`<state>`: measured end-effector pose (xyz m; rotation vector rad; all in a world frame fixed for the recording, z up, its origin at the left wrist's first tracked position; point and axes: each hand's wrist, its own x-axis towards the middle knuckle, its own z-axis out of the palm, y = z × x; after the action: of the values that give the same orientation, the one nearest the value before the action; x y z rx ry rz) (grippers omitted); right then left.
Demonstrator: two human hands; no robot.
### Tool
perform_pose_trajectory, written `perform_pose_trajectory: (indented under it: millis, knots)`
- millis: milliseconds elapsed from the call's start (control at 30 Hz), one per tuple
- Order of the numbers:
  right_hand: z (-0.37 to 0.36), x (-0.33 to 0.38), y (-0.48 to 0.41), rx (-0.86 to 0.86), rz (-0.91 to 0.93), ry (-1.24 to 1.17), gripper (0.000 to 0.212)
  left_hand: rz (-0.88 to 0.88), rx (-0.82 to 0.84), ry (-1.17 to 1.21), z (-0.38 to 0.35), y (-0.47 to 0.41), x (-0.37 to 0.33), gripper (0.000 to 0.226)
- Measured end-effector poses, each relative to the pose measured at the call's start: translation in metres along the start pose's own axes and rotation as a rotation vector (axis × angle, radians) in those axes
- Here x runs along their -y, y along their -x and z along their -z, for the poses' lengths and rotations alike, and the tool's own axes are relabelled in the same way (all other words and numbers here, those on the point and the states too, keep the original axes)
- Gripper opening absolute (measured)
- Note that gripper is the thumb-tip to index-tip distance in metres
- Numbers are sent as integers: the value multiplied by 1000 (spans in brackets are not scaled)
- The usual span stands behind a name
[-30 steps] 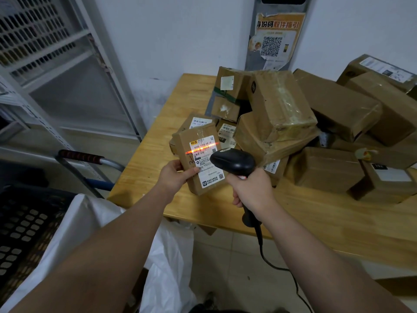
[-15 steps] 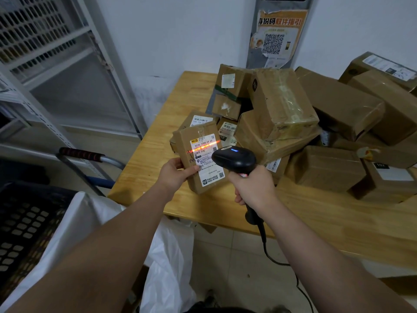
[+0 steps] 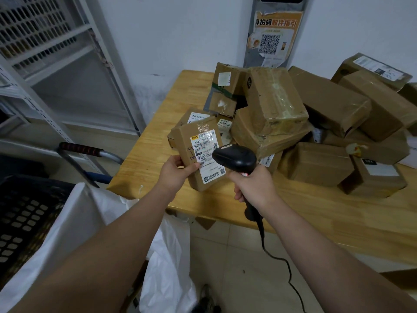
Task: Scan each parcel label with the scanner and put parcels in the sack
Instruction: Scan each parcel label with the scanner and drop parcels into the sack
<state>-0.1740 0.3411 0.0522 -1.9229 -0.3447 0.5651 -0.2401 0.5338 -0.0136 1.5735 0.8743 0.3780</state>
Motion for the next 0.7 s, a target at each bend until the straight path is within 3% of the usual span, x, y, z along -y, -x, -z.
perform_pose_trajectory:
  millis: [167, 333, 533, 700]
  knots:
    - [13, -20, 30, -3, -32, -70, 24, -69, -74, -42, -11, 54, 1, 51]
    - [8, -49, 69, 107, -79, -76, 28, -41, -186, -51, -8, 122, 29, 51]
    - [-27, -75, 105, 230, -134, -47, 31, 53, -376, -146, 50, 184, 82, 44]
    - [-62, -77, 116, 308, -139, -10, 21, 175, -465, -605, 105, 214, 110, 60]
